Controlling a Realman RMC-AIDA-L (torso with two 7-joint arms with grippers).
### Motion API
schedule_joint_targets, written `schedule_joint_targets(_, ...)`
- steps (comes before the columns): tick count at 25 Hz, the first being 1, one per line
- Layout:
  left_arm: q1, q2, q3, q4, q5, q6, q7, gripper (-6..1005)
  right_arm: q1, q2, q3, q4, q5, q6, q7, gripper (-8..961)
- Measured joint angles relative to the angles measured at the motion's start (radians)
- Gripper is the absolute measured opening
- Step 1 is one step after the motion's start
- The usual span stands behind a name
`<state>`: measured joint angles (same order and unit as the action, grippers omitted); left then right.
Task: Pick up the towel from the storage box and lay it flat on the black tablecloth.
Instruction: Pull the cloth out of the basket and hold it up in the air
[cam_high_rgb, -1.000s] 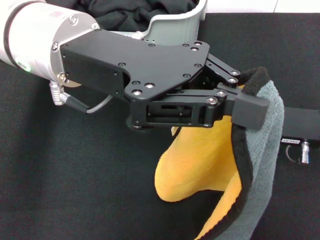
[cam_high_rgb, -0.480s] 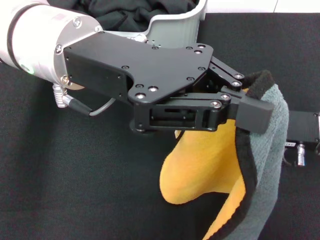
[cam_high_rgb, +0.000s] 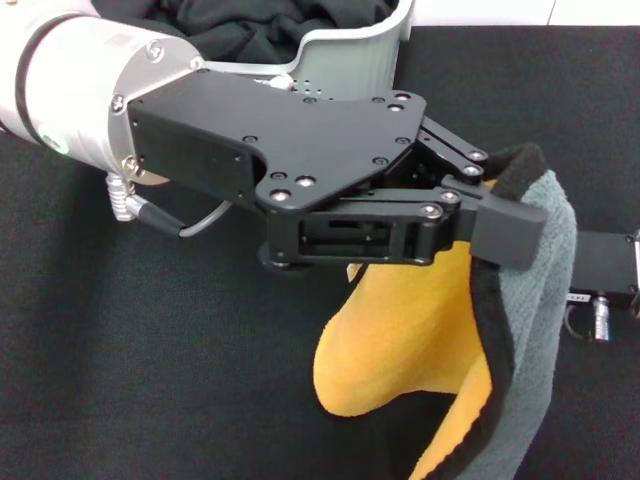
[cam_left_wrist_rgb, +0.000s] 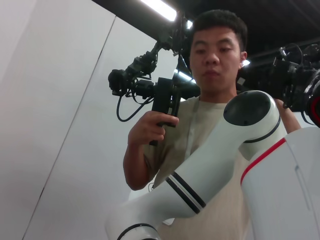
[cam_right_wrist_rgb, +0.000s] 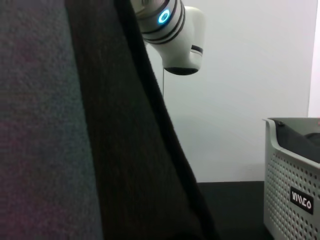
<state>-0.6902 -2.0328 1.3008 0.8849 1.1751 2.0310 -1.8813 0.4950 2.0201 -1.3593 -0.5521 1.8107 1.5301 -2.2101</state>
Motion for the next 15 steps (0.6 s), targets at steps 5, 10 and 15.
schedule_joint_targets(5,0.01,0.0,-0.003,0.002,0.0,0.0,0.001,31,-0.013,-0.002,0.007,-0.001,0.007,0.012,0.0,484)
schedule_joint_targets(10,0.01,0.0,-0.002,0.002,0.0,0.0,0.001,31,-0.005,-0.003,0.008,0.002,0.006,0.005,0.003,353)
schedule_joint_targets(15,0.009,0.0,0.001,0.002,0.0,0.0,0.001,31,-0.006,-0.003,0.008,0.001,0.007,0.004,-0.006,291)
